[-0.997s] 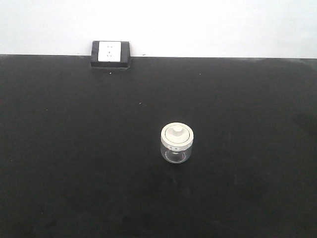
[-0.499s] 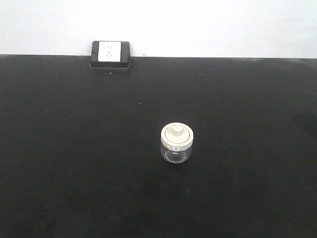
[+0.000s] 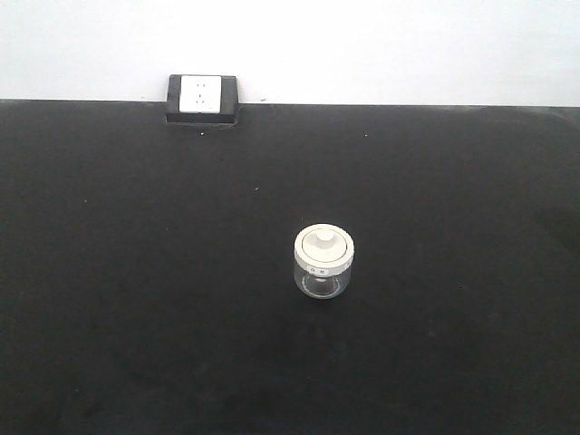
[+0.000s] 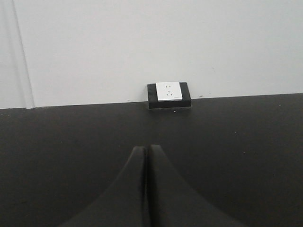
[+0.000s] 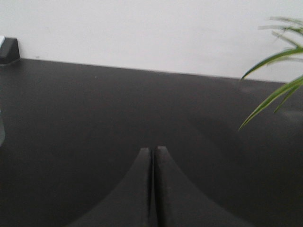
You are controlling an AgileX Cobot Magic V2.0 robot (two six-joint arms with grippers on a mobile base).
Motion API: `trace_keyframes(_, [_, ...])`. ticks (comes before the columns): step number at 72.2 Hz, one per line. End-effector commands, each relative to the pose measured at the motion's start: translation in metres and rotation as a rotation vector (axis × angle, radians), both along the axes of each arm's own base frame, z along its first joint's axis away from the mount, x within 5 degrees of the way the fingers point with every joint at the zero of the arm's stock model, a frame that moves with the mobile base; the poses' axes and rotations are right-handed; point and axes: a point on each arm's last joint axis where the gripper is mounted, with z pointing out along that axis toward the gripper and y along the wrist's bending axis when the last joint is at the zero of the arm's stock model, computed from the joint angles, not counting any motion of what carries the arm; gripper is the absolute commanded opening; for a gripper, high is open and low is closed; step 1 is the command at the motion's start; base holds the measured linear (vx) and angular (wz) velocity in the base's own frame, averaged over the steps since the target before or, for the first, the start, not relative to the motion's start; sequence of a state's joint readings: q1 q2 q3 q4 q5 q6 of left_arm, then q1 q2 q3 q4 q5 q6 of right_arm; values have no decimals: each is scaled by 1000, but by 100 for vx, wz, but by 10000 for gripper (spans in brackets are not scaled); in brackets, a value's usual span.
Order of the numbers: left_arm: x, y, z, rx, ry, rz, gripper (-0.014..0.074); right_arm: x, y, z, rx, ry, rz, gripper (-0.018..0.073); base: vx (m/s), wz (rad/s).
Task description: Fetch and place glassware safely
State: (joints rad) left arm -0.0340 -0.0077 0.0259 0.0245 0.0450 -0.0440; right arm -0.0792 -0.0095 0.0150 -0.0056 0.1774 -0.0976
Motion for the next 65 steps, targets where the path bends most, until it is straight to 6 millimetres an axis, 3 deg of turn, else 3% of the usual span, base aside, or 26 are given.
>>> trace_keyframes(1, [0, 0, -3, -13, -62, -3, -7, -1, 0, 13, -8, -118, -7, -8, 0, 0])
trace_keyframes(65, [0, 0, -3, -13, -62, -3, -7, 1, 0, 6, 69, -164, -6, -8, 0, 0])
